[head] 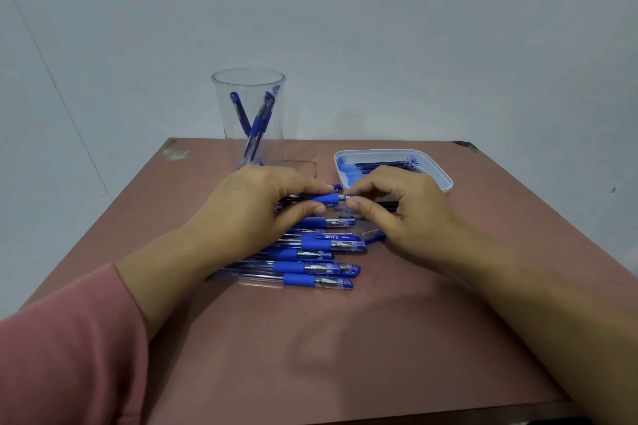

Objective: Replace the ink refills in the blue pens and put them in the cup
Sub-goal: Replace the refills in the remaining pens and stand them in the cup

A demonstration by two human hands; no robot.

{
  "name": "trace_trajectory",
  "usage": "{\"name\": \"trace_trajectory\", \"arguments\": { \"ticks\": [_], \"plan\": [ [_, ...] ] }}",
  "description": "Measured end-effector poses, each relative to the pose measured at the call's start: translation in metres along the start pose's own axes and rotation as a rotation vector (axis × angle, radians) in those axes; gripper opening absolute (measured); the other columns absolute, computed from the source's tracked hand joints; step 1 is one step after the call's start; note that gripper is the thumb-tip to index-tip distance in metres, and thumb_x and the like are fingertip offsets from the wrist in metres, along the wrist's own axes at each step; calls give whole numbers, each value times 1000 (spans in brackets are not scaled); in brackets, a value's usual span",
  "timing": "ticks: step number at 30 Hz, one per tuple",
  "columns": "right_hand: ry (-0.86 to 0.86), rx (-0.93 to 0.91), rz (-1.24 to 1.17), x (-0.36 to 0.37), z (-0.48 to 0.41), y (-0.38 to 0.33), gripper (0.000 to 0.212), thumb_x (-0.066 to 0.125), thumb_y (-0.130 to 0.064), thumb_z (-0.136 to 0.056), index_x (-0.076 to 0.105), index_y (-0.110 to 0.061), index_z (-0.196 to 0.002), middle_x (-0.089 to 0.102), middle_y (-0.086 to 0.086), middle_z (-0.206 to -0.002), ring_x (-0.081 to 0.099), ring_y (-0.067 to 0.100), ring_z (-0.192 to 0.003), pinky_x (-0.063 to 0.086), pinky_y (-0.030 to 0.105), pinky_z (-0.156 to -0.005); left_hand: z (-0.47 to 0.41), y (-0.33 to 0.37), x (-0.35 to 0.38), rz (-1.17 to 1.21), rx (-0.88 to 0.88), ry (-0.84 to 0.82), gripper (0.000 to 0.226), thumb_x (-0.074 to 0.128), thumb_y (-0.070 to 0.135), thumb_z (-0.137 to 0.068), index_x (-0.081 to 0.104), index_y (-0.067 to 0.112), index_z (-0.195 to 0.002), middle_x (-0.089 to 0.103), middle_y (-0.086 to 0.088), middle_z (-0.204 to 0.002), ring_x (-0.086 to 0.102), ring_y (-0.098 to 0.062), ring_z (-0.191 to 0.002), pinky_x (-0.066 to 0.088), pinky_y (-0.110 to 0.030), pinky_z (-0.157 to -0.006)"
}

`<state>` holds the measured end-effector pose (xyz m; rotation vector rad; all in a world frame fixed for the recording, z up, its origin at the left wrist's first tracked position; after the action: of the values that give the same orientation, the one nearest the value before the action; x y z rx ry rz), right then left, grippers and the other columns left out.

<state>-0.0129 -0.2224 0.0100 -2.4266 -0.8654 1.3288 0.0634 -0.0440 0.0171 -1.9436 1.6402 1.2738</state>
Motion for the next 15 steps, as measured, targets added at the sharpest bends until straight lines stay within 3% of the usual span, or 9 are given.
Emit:
{"name": "trace_trajectory", "arguments": {
  "ticks": [3, 6, 9, 11, 15],
  "plan": [
    [5, 17, -18, -2, 1, -2, 16, 73, -20, -84, 66, -25, -97, 65, -15, -90, 61, 6, -90, 50, 21, -79, 0, -1, -1, -11, -5, 4, 32, 62, 44, -84, 68, 39, -115, 59, 29, -81, 57, 6, -76, 48, -16, -67],
    [-2, 36, -37, -3, 2, -2, 14, 69, -32, -87, 64, -32, -100, 65, -16, -92, 60, 6, -91, 48, 18, -78, 0, 0, -1, -7, 0, 9, 32, 59, 46, -85, 68, 39, -115, 66, 22, -85, 58, 2, -75, 49, -17, -66],
    [-9, 21, 20, 0, 0, 0, 16, 59, -34, -91, 70, -23, -92, 65, -14, -83, 61, 9, -83, 49, 25, -72, 0, 1, -1, -5, 1, -5, 42, 48, 56, -82, 67, 39, -116, 69, 19, -88, 59, 2, -75, 49, -16, -66],
    [-9, 0, 27, 1, 0, 0, 9, 66, -28, -89, 71, -22, -94, 66, -13, -85, 63, 9, -84, 51, 26, -74, 0, 0, -1, -19, -6, -12, 39, 52, 54, -82, 67, 39, -116, 69, 19, -89, 60, 0, -76, 52, -20, -67],
    [-37, 55, -66, -2, 2, -3, 25, 73, -32, -83, 63, -37, -105, 68, -13, -95, 64, 3, -91, 50, 14, -79, 0, 0, -2, -18, -19, 2, 32, 61, 44, -84, 68, 38, -115, 68, 21, -88, 60, 2, -76, 50, -18, -67]
  ]
}}
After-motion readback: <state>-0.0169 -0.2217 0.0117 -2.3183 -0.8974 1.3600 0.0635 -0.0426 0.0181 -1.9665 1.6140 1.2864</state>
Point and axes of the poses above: each hand's wrist, its own z-axis away from the middle knuckle, its own x-axis out of the palm, y = z × x, the point moved 4 cm from there along -z, towards the middle knuckle
